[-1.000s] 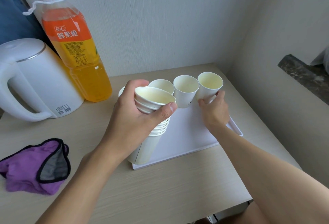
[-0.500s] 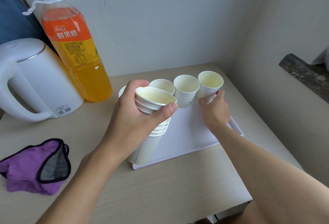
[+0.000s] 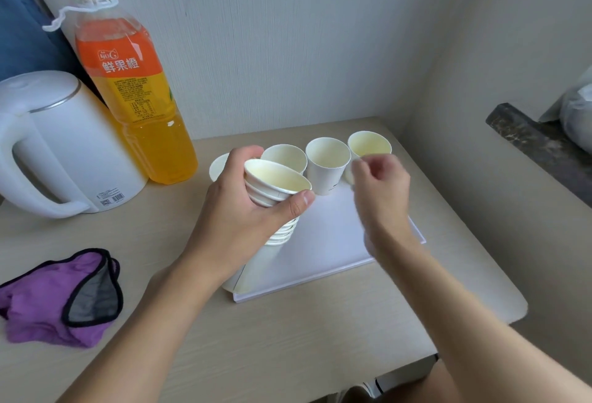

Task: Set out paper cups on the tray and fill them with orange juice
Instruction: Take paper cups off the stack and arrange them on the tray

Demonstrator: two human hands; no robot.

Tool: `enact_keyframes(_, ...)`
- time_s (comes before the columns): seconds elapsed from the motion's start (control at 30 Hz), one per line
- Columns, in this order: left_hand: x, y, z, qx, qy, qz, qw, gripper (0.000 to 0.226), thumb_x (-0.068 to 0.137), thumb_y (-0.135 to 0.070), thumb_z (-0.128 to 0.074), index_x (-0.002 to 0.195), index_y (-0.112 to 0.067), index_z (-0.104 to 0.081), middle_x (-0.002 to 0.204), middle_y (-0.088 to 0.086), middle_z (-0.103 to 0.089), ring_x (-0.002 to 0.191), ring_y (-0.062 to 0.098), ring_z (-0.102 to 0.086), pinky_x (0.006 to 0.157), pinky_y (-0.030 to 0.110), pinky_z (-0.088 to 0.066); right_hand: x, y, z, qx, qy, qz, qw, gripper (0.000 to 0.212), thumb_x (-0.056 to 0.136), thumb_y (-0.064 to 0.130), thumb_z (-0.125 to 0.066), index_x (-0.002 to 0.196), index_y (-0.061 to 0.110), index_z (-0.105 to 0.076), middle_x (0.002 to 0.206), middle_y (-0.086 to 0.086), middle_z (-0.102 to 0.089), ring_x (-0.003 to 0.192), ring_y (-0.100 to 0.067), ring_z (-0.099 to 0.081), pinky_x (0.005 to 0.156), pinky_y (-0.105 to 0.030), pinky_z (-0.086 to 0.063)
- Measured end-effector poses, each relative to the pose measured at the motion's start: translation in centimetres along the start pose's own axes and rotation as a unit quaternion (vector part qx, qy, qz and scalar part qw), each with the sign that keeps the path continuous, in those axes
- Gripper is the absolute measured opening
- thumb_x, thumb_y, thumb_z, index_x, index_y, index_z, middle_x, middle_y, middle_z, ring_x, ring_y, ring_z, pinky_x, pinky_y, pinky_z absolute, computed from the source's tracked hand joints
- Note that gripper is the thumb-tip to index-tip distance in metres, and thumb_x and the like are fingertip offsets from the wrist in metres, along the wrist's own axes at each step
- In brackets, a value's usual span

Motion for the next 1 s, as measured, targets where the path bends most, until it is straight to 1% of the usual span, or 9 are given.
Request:
enact_keyframes(0.1, -0.2, -0.5, -0.1, 0.03, -0.008, -0.005, 1.0, 0.102, 0.049, -0.072, -0.076, 0.138, -0.034, -0.044, 0.112, -0.023, -0.061, 0.106, 0.0, -0.06, 0.081, 0.014, -0.046, -6.0, 3.2, -3.8, -0.003, 0.205, 0.086, 0.975, 0.019, 0.092, 0.044, -0.058, 0.094, 0.026, -0.064, 0.101, 0.006, -0.065, 0.088, -0.004, -0.061, 0.077, -0.018, -0.048)
enact_keyframes(0.2, -0.5, -0.7, -0.3, 0.081, 0.004, -0.01, 0.997, 0.111, 0.058, -0.057, -0.087, 0.151, -0.026, -0.034, 0.113, -0.011, -0.062, 0.106, 0.018, -0.062, 0.086, 0.03, -0.051, -8.6, 2.9, -5.4, -0.031, 0.291, 0.079, 0.953, 0.032, 0.087, 0.052, -0.066, 0.105, 0.026, -0.065, 0.121, 0.008, -0.055, 0.083, 0.0, -0.057, 0.078, -0.012, -0.045)
enact_keyframes(0.3, -0.5, -0.7, -0.1, 0.102, 0.0, -0.009, 0.995, 0.112, 0.065, -0.05, -0.092, 0.155, -0.027, -0.029, 0.119, -0.006, -0.061, 0.108, 0.023, -0.061, 0.091, 0.04, -0.053, -8.0, 2.8, -5.1, -0.025, 0.274, 0.051, 0.96, 0.027, 0.087, 0.042, -0.071, 0.106, 0.023, -0.064, 0.111, 0.005, -0.061, 0.08, -0.007, -0.058, 0.07, -0.009, -0.042)
enact_keyframes(0.4, -0.2, -0.6, -0.1, 0.109, -0.006, -0.003, 0.994, 0.108, 0.068, -0.045, -0.093, 0.154, -0.026, -0.031, 0.118, -0.007, -0.061, 0.107, 0.022, -0.061, 0.088, 0.037, -0.052, -7.5, 2.8, -5.1, 0.01, 0.272, 0.031, 0.962, 0.026, 0.085, 0.038, -0.075, 0.102, 0.021, -0.066, 0.094, -0.002, -0.068, 0.072, -0.009, -0.057, 0.062, -0.011, -0.042)
enact_keyframes(0.6, 0.3, -0.6, -0.2, 0.088, -0.007, 0.014, 0.996, 0.107, 0.05, -0.066, -0.08, 0.144, -0.027, -0.045, 0.109, -0.008, -0.068, 0.102, 0.019, -0.065, 0.081, 0.029, -0.051, -6.6, 3.1, -4.7, 0.049, 0.215, 0.049, 0.974, 0.036, 0.075, 0.03, -0.085, 0.101, 0.02, -0.063, 0.107, 0.003, -0.068, 0.099, -0.007, -0.062, 0.089, -0.028, -0.05)
enact_keyframes(0.73, 0.1, -1.3, 0.1, 0.082, -0.019, 0.003, 0.996, 0.105, 0.048, -0.067, -0.08, 0.141, -0.026, -0.049, 0.108, -0.01, -0.069, 0.101, 0.016, -0.066, 0.08, 0.028, -0.05, -6.7, 3.4, -4.7, 0.071, 0.203, 0.071, 0.974, 0.04, 0.07, 0.035, -0.081, 0.099, 0.018, -0.059, 0.104, 0.0, -0.07, 0.098, -0.014, -0.065, 0.094, -0.044, -0.05)
enact_keyframes(0.8, -0.1, -1.2, 0.2, 0.062, -0.011, 0.009, 0.998, 0.086, 0.05, -0.065, -0.081, 0.126, -0.032, -0.058, 0.098, -0.018, -0.071, 0.093, 0.005, -0.068, 0.074, 0.025, -0.051, -6.5, 3.5, -4.5, 0.093, 0.194, 0.069, 0.974, 0.039, 0.07, 0.037, -0.08, 0.097, 0.019, -0.058, 0.105, 0.001, -0.071, 0.092, -0.014, -0.065, 0.092, -0.045, -0.051)
enact_keyframes(0.93, -0.7, -1.1, 0.0, 0.029, 0.017, 0.015, 0.999, 0.054, 0.065, -0.05, -0.092, 0.109, -0.031, -0.066, 0.094, -0.016, -0.075, 0.086, 0.002, -0.071, 0.074, 0.032, -0.058, -5.4, 3.8, -3.6, 0.165, 0.179, 0.043, 0.969, 0.043, 0.073, 0.032, -0.075, 0.106, 0.015, -0.055, 0.105, 0.008, -0.072, 0.086, -0.003, -0.064, 0.079, -0.025, -0.052)
enact_keyframes(1.0, -0.7, -1.3, 0.4, 0.019, 0.009, 0.009, 1.0, 0.05, 0.067, -0.047, -0.093, 0.106, -0.03, -0.066, 0.093, -0.015, -0.075, 0.085, 0.003, -0.071, 0.072, 0.03, -0.057, -5.3, 3.4, -3.6, 0.174, 0.189, 0.031, 0.966, 0.058, 0.072, 0.034, -0.077, 0.121, 0.018, -0.051, 0.115, 0.006, -0.069, 0.096, -0.007, -0.065, 0.082, -0.024, -0.053)
Point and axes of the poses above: each hand's wrist, its own x-axis towards the middle knuckle, its own z-axis out of the back of the hand, y = z × x, the point moved 8 cm from there along x, towards the middle knuckle
